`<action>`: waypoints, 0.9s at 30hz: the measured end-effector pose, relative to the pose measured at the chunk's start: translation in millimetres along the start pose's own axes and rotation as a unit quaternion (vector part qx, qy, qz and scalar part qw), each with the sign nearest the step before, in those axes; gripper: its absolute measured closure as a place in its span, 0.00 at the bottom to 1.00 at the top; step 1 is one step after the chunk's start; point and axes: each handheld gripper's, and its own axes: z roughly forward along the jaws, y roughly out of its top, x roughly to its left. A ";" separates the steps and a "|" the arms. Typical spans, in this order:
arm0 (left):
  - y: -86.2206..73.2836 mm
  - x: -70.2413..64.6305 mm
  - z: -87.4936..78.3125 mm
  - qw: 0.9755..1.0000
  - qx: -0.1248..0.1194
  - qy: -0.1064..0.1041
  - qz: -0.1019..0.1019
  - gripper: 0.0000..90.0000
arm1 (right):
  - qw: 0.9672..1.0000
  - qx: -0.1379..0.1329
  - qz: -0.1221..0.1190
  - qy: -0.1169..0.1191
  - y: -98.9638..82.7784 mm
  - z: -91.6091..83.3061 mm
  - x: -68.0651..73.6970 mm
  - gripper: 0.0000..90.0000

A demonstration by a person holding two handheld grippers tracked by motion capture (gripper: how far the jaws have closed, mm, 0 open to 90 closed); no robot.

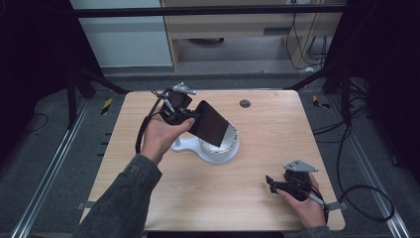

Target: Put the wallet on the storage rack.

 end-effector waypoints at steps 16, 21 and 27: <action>-13.9 7.2 33.1 0.999 0.018 -0.011 -0.034 0.89 | 1.000 0.005 -0.003 0.000 -0.9 1.4 0.0 0.12; -16.2 7.8 43.4 0.999 0.019 -0.014 -0.045 0.88 | 1.000 0.006 -0.002 0.001 -1.0 1.7 0.3 0.12; -16.0 10.5 47.9 0.998 0.021 -0.014 -0.054 0.88 | 1.000 0.008 -0.002 0.002 -1.2 2.1 0.7 0.12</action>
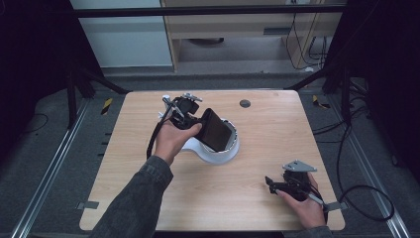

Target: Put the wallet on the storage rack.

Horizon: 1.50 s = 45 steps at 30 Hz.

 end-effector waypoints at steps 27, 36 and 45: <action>-0.3 5.8 -9.0 0.996 -0.038 0.076 0.017 0.73 | 1.000 0.012 -0.004 0.003 -1.7 2.3 0.9 0.12; -1.2 4.5 -17.1 0.993 -0.063 0.095 0.022 0.66 | 1.000 0.016 -0.013 0.004 -1.9 3.5 2.4 0.13; -1.3 3.4 -22.1 0.992 -0.076 0.096 0.027 0.58 | 1.000 0.020 -0.011 0.005 -2.2 4.1 2.8 0.13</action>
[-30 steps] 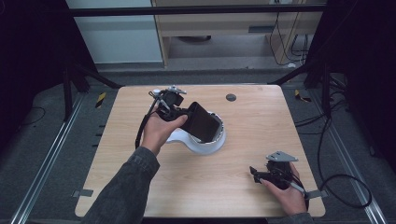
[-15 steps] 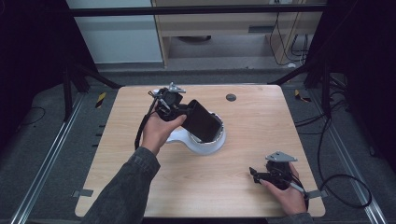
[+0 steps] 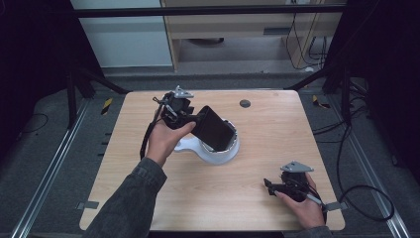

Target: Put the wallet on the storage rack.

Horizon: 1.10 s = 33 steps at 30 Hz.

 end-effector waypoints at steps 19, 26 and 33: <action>2.9 0.4 -12.9 1.000 -0.029 -0.005 0.006 0.59 | 1.000 0.004 -0.006 0.004 -0.4 1.3 0.5 0.13; 4.9 0.2 -14.5 0.999 -0.034 -0.004 0.007 0.59 | 1.000 0.005 -0.004 0.003 -0.5 1.4 0.9 0.12; 4.5 0.9 -15.7 0.999 -0.038 -0.006 0.005 0.54 | 1.000 0.005 -0.003 0.004 -0.5 1.5 0.9 0.12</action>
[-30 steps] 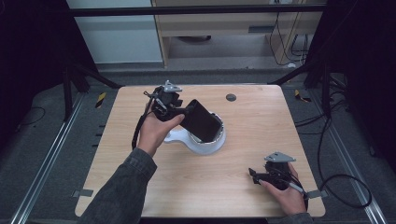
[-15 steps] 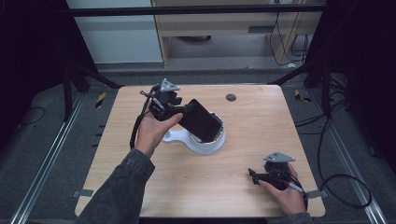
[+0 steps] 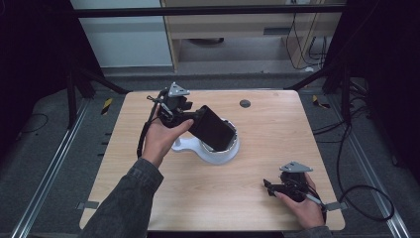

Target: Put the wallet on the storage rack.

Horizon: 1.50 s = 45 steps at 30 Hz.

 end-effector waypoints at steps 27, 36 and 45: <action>-43.2 -28.7 -31.9 0.998 -0.014 0.001 0.062 0.10 | 1.000 0.002 0.000 0.000 -0.5 -0.6 1.1 0.12; -92.6 -33.2 -44.0 0.998 -0.007 -0.008 0.060 0.07 | 1.000 0.005 0.001 0.001 -0.8 0.8 1.4 0.11; -139.0 -28.8 -33.5 0.998 0.029 -0.012 0.050 0.06 | 1.000 0.011 0.004 0.004 -2.2 2.1 1.4 0.10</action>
